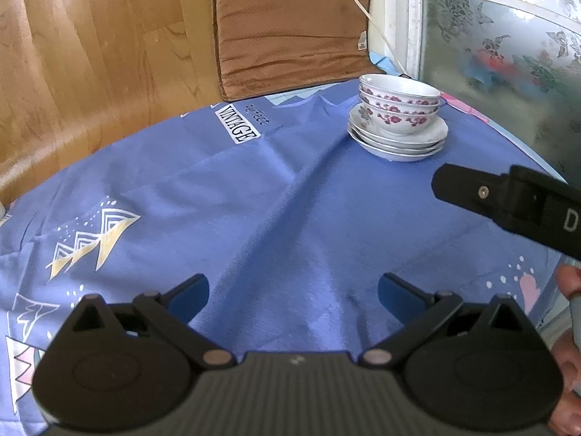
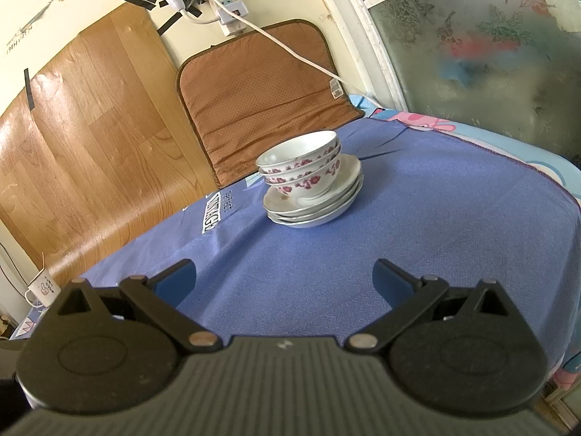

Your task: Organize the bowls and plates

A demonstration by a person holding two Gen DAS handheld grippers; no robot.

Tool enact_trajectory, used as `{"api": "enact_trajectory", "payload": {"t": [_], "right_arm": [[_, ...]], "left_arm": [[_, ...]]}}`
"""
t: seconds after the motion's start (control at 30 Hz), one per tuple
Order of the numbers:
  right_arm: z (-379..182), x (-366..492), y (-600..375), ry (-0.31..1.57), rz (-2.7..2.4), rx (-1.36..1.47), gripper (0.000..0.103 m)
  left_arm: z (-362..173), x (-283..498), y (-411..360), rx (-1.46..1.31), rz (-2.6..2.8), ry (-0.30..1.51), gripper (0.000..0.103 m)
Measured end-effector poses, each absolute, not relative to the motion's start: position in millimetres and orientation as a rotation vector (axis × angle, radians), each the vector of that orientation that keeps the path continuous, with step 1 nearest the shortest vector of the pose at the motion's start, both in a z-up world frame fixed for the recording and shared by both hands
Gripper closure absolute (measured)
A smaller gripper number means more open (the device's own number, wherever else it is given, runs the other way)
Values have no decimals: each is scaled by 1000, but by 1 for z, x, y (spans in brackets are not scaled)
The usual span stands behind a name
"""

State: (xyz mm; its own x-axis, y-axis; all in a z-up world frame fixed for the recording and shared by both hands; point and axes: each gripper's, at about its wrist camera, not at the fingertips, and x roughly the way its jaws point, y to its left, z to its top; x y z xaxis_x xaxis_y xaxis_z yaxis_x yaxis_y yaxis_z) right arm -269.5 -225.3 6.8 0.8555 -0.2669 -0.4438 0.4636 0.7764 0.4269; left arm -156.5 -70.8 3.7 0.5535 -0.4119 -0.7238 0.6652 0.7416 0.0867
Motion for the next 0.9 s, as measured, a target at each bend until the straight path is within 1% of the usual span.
{"api": "enact_trajectory", "payload": {"t": [0.9], "right_arm": [[6,-269,-225,374,-405,554,0]], "left_arm": [[1,-156,-72,356,-671,771,0]]}}
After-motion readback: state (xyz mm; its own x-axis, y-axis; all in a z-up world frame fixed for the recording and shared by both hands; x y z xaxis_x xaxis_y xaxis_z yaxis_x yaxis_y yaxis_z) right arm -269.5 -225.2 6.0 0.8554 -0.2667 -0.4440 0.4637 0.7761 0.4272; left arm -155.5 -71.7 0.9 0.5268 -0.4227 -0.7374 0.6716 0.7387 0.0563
